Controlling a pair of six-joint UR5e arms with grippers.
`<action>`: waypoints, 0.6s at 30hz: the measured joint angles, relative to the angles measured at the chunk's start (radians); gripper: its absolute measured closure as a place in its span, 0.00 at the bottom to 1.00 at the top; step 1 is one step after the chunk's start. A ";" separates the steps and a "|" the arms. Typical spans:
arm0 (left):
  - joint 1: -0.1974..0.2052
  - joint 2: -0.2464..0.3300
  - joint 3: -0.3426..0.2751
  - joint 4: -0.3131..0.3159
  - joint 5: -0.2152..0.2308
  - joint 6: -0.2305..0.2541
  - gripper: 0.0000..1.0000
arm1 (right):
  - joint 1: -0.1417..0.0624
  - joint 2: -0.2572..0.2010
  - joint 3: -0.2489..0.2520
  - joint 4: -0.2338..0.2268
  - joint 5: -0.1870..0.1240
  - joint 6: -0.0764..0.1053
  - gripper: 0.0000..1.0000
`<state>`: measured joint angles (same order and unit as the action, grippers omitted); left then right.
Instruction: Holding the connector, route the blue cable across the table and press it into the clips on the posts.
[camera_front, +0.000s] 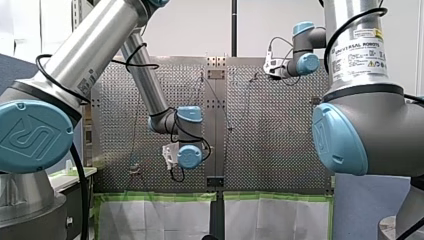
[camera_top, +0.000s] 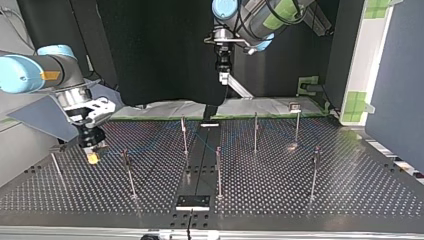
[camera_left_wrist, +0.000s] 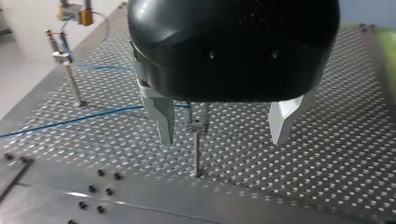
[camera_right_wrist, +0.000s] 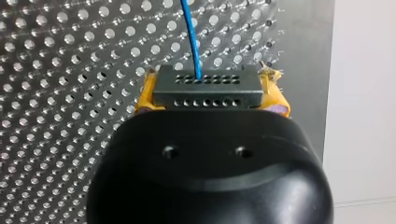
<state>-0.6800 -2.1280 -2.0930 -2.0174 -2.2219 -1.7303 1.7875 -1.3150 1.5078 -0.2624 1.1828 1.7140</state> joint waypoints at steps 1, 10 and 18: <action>0.000 0.000 0.000 -0.007 0.002 0.008 0.00 | 0.000 0.000 0.000 0.000 0.000 0.000 1.00; -0.003 0.000 0.000 -0.020 0.004 0.029 0.00 | 0.003 0.003 0.002 0.000 0.002 -0.006 1.00; -0.003 0.000 0.000 -0.016 0.003 0.029 0.00 | 0.003 0.004 0.004 -0.002 0.003 -0.012 1.00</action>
<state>-0.6834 -2.1278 -2.0927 -2.0333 -2.2193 -1.7016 1.7910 -1.3112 1.5117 -0.2640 1.1858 1.7019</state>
